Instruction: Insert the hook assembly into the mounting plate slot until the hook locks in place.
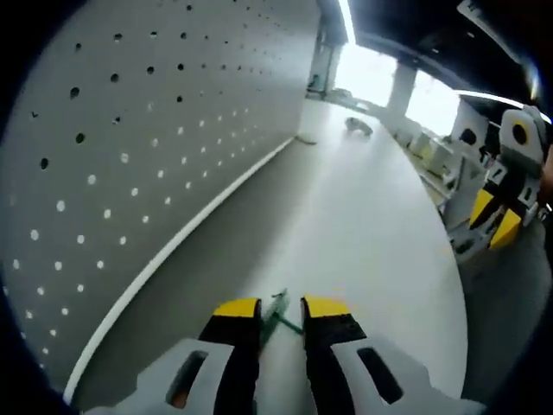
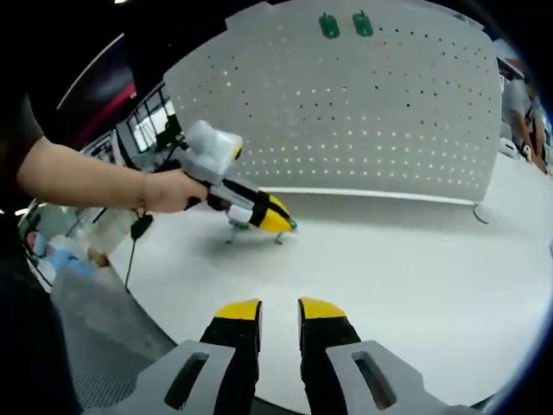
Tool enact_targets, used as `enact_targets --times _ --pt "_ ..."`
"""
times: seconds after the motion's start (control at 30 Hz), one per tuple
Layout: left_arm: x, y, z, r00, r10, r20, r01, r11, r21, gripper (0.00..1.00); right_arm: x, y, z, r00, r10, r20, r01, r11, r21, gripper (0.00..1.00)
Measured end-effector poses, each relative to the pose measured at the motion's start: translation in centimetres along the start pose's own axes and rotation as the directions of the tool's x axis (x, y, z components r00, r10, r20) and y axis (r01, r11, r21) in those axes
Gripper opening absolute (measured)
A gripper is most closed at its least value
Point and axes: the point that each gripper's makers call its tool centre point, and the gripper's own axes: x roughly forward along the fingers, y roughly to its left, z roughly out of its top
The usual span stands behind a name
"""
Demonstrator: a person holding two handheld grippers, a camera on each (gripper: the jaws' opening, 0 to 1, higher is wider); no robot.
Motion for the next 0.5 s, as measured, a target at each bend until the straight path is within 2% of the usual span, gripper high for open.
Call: enact_targets --times 0.07,0.17,0.37,0.5 --pt "0.11 0.12 -0.38 1.000 0.008 -0.031 -0.007 1.000 0.030 0.16 0.05 -0.03 -0.03 1.000 -0.001 -0.001 0.001 1.000 0.001 0.14" --pt "0.25 0.12 -0.56 0.998 0.020 -0.056 -0.015 0.997 0.082 0.07 0.06 -0.05 -0.01 1.000 -0.001 0.001 0.001 1.000 0.004 0.14" --pt "0.36 0.33 -0.59 0.998 0.015 -0.064 -0.011 0.998 0.062 0.05 0.07 -0.14 -0.02 1.000 -0.003 0.001 0.003 1.000 0.004 0.14" --pt "0.33 0.58 -0.66 0.997 0.022 -0.074 -0.017 0.997 0.079 0.05 0.07 -0.21 -0.01 1.000 -0.006 0.002 0.006 1.000 0.005 0.14"
